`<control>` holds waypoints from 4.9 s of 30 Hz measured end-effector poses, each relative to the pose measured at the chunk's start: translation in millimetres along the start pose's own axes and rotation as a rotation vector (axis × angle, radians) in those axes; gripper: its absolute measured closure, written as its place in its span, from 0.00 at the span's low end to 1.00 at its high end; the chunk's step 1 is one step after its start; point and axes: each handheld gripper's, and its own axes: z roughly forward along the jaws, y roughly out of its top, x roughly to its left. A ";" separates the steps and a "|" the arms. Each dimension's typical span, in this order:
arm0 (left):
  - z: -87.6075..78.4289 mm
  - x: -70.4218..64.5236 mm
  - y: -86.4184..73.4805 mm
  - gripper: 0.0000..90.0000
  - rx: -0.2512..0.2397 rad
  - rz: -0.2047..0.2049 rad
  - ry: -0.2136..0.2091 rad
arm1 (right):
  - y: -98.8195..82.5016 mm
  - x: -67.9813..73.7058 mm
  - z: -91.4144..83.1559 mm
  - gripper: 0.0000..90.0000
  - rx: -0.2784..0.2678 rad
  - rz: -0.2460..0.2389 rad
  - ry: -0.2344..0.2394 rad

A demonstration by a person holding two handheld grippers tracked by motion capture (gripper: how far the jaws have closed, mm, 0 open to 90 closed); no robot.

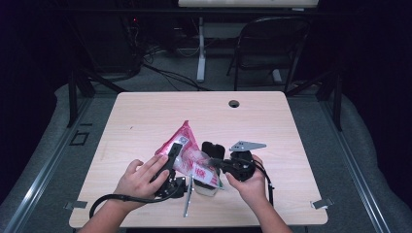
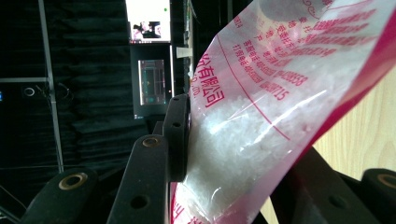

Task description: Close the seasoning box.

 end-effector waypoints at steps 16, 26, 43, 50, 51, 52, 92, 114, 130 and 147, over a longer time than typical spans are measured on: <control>1.2 -0.6 -3.3 0.75 0.002 -0.002 -0.004 | 0.5 -0.2 -2.7 1.00 -0.014 -0.005 -0.010; 0.5 0.9 -2.8 0.75 -0.002 -0.015 -0.007 | 0.9 0.5 -3.8 1.00 -0.013 -0.005 -0.007; 0.6 0.0 0.4 0.75 -0.003 -0.005 -0.007 | -0.4 -0.5 -1.5 1.00 -0.004 -0.002 -0.013; 1.4 -1.1 0.2 0.75 -0.006 -0.013 -0.013 | -0.4 0.1 -1.9 1.00 0.003 -0.005 -0.015; 1.6 -1.7 0.3 0.75 -0.006 -0.016 -0.017 | -0.4 0.7 -1.9 1.00 0.003 -0.008 -0.022; 1.7 -1.5 0.5 0.75 -0.007 -0.014 -0.016 | -0.3 1.3 -1.8 1.00 0.005 -0.014 -0.028; 2.3 0.8 1.0 0.75 -0.008 0.033 -0.028 | -0.1 2.1 -2.3 1.00 -0.004 -0.015 -0.027; 2.3 1.8 0.5 0.75 -0.011 0.024 -0.039 | -0.2 1.6 -2.1 1.00 -0.003 -0.014 -0.025; 2.1 0.7 -0.3 0.75 -0.012 0.017 -0.035 | -0.2 1.6 -2.2 1.00 -0.008 -0.013 -0.029; 1.0 -0.9 -0.7 0.75 -0.014 0.011 -0.045 | -1.4 0.3 -0.2 1.00 0.003 -0.009 -0.023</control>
